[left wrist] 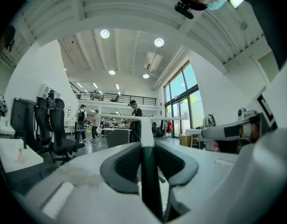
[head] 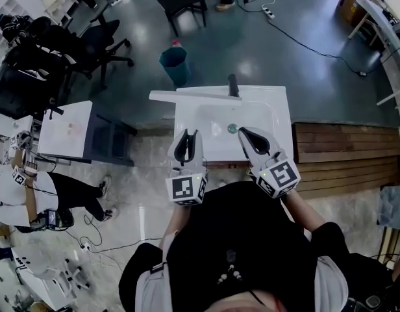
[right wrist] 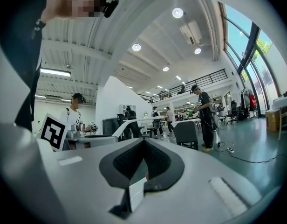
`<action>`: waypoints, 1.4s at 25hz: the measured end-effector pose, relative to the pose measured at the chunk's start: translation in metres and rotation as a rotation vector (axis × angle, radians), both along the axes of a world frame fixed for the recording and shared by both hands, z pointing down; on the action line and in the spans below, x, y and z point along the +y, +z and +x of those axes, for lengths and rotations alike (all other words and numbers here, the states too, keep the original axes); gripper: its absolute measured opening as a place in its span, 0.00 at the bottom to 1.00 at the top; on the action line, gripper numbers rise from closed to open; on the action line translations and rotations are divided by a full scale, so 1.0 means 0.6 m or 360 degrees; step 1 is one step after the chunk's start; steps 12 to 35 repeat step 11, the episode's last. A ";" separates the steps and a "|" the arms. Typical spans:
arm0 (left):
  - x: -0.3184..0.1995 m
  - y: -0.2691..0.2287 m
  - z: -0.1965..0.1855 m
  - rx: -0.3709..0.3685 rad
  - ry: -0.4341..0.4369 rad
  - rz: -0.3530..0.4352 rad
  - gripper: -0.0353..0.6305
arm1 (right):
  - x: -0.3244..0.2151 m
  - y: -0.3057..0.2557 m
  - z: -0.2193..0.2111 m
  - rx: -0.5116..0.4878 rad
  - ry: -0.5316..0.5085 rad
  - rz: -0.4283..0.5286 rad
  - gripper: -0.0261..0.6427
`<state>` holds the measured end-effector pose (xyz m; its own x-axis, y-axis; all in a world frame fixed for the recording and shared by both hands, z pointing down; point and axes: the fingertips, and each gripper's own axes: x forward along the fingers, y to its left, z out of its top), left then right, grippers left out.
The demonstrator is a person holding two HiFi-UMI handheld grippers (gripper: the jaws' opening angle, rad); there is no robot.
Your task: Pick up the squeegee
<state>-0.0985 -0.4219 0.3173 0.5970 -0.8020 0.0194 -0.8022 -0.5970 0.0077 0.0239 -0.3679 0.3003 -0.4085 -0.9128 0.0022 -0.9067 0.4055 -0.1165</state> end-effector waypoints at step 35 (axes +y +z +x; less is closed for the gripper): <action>0.004 0.006 -0.007 0.0004 -0.0012 -0.0010 0.21 | 0.005 0.004 -0.002 0.0010 -0.0004 -0.0010 0.04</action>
